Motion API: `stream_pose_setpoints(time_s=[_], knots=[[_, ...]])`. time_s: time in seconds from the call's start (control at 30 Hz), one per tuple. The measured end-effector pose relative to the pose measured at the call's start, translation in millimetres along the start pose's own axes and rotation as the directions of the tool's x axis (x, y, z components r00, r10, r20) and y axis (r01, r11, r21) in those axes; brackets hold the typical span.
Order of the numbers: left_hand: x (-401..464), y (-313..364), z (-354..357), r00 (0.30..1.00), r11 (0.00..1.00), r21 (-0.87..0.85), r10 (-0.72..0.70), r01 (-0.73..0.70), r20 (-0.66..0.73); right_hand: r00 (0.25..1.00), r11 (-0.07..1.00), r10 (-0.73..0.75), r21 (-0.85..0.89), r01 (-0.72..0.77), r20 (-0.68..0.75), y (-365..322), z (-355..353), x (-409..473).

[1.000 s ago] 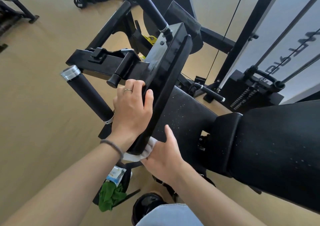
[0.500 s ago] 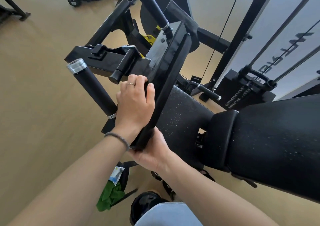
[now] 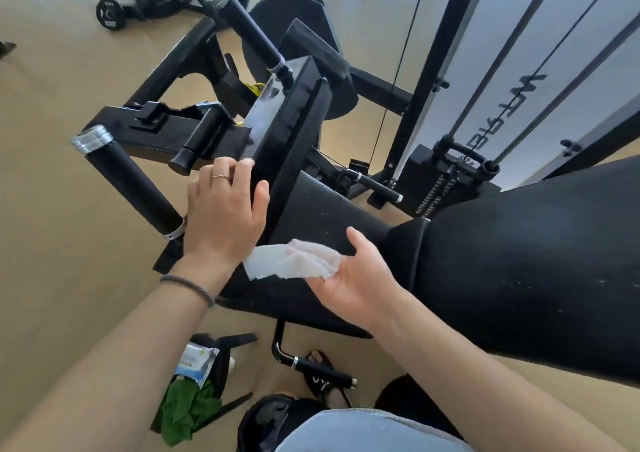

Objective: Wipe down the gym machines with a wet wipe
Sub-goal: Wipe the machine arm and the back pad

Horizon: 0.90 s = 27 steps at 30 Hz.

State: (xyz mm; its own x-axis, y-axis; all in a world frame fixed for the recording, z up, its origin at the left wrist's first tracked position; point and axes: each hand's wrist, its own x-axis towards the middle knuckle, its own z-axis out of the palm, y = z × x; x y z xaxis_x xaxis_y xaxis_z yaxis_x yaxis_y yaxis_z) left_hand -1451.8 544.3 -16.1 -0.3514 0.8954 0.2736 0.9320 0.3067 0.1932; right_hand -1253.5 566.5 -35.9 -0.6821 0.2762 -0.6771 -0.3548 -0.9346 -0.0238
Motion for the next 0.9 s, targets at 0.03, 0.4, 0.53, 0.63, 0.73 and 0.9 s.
stream_pose_setpoints(time_s=[0.03, 0.4, 0.53, 0.63, 0.73, 0.9], knots=[[-2.5, 9.1, 0.8, 0.998, 0.999, 0.014, 0.042, -0.041, -0.043, 0.999, 0.998, -0.043, -0.045, 0.043, 0.003, -13.6, -0.4, -8.3], [-18.1, 207.0, 25.2, 0.566, 0.314, -0.527, -0.042, 0.79, 0.823, 0.949, 0.723, -0.305, -0.669, 0.174, -0.083, -139.4, -43.8, -133.4], [-26.1, 274.4, 25.1, 0.694, 0.452, -0.623, 0.013, 0.638, 0.72, 0.828, 0.359, -0.553, -0.923, 0.138, -0.091, -182.9, -62.0, -210.7], [-26.4, 336.2, 20.4, 0.773, 0.489, -0.669, -0.017, 0.559, 0.634, 0.529, -0.072, -0.829, -0.971, 0.227, 0.185, -213.2, -86.3, -268.5], [-34.1, 397.5, 11.5, 0.859, 0.499, -0.731, -0.056, 0.465, 0.509, 0.291, -0.246, -0.905, -0.939, 0.239, 0.311, -230.9, -117.2, -303.0], [-68.4, 461.8, 6.6, 0.859, 0.406, -0.805, 0.086, 0.433, 0.505, 0.392, -0.113, -0.889, -0.944, 0.311, 0.236, -237.9, -162.7, -286.9]])
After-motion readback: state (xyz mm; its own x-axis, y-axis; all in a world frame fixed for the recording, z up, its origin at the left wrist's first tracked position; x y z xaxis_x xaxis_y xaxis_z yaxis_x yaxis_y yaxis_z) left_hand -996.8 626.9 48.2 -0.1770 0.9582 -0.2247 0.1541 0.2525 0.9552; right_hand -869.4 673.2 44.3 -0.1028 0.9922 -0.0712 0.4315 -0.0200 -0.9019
